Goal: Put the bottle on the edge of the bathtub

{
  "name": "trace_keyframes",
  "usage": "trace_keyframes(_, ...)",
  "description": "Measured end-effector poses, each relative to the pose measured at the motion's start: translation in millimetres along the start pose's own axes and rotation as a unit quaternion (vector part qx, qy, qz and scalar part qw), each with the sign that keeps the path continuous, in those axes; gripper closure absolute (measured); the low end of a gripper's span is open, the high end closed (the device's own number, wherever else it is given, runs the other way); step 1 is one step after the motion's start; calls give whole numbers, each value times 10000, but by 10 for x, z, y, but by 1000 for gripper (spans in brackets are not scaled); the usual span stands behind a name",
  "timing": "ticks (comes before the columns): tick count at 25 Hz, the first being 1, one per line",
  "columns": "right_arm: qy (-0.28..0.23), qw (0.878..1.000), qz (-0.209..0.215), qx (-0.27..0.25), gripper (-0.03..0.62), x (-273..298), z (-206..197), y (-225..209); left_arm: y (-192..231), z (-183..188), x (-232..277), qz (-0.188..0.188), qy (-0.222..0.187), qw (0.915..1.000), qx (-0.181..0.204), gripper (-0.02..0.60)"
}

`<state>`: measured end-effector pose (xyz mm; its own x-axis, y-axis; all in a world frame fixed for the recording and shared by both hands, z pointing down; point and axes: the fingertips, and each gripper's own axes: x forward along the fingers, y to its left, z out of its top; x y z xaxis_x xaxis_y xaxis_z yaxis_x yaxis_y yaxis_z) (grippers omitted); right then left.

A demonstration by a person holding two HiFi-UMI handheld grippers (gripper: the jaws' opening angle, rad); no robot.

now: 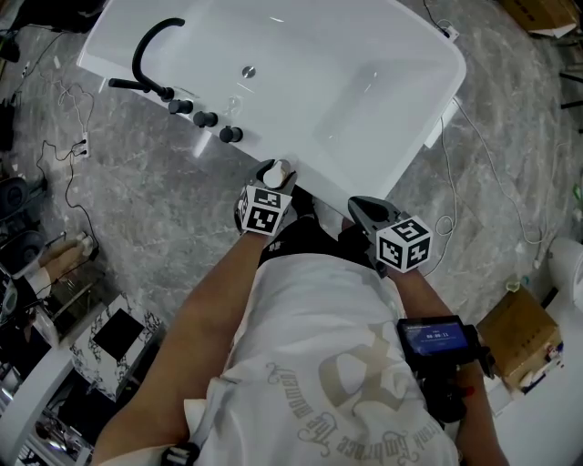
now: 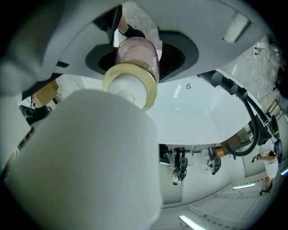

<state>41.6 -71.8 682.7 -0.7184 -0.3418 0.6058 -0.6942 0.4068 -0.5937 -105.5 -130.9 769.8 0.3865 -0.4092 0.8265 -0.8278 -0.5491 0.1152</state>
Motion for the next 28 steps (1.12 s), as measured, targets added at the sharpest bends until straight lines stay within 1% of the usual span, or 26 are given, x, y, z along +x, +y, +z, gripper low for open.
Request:
trace_keyframes(8,17,10000,32,-9,588,39,-18,38,-13,10,-52,-115,-71,9998,-112,331)
trace_keyframes(13,34,10000,76,-50,588,80,-14,83,-2,7,-110,-110,-61,9998,-141,330)
trace_keyframes(21,48,9999,127,-93,588,89,-45,135,-74,70,-287,-127,-191,9996,-162,330)
trace_keyframes(24,34,9998,152,-115,588,125,-30,173,-108,78,-340,-221,-244,9992,-205,331)
trace_keyframes(28,14,9998,149,-144,588,154,-16,190,-144,90,-390,-306,-344,9987,-237,351)
